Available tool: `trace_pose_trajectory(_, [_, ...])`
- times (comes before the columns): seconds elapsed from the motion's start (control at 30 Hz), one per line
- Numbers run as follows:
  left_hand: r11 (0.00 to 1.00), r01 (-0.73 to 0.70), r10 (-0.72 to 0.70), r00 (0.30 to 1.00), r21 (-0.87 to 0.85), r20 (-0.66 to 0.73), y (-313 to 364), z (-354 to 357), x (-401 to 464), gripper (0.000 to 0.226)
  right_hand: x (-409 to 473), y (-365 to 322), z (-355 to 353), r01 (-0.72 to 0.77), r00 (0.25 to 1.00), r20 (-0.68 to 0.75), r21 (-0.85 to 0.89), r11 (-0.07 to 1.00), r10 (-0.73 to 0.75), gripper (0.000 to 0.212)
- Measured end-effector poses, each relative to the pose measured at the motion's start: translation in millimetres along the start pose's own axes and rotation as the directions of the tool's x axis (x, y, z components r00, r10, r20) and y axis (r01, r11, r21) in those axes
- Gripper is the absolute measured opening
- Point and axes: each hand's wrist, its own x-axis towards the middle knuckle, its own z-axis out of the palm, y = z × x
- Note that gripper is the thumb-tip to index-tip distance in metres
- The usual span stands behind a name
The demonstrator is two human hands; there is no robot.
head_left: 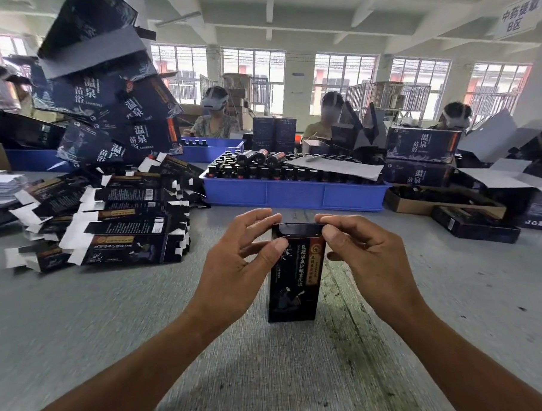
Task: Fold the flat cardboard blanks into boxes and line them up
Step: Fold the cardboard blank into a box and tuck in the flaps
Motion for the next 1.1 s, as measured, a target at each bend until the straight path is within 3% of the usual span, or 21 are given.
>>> trace_pose_trajectory(0.63, [1.0, 0.0, -0.001, 1.0, -0.016, -0.029, 0.5, 3.6, -1.2, 0.041, 0.0, 4.4, -2.2, 0.095, 0.995, 0.028, -0.108, 0.99, -0.092, 0.016])
trace_pose_trajectory(0.87, [0.995, -0.077, 0.082, 0.994, 0.069, -0.068, 1.7, 8.9, -2.9, 0.03, -0.8, 3.7, -4.7, 0.185, 0.982, 0.078, -0.192, 0.964, -0.173, 0.017])
trace_pose_trajectory(1.1, [0.993, -0.098, 0.103, 0.991, 0.064, -0.084, -0.3, 9.9, -2.2, 0.022, 1.3, 3.1, -5.6, 0.184, 0.981, 0.095, -0.196, 0.963, -0.168, 0.018])
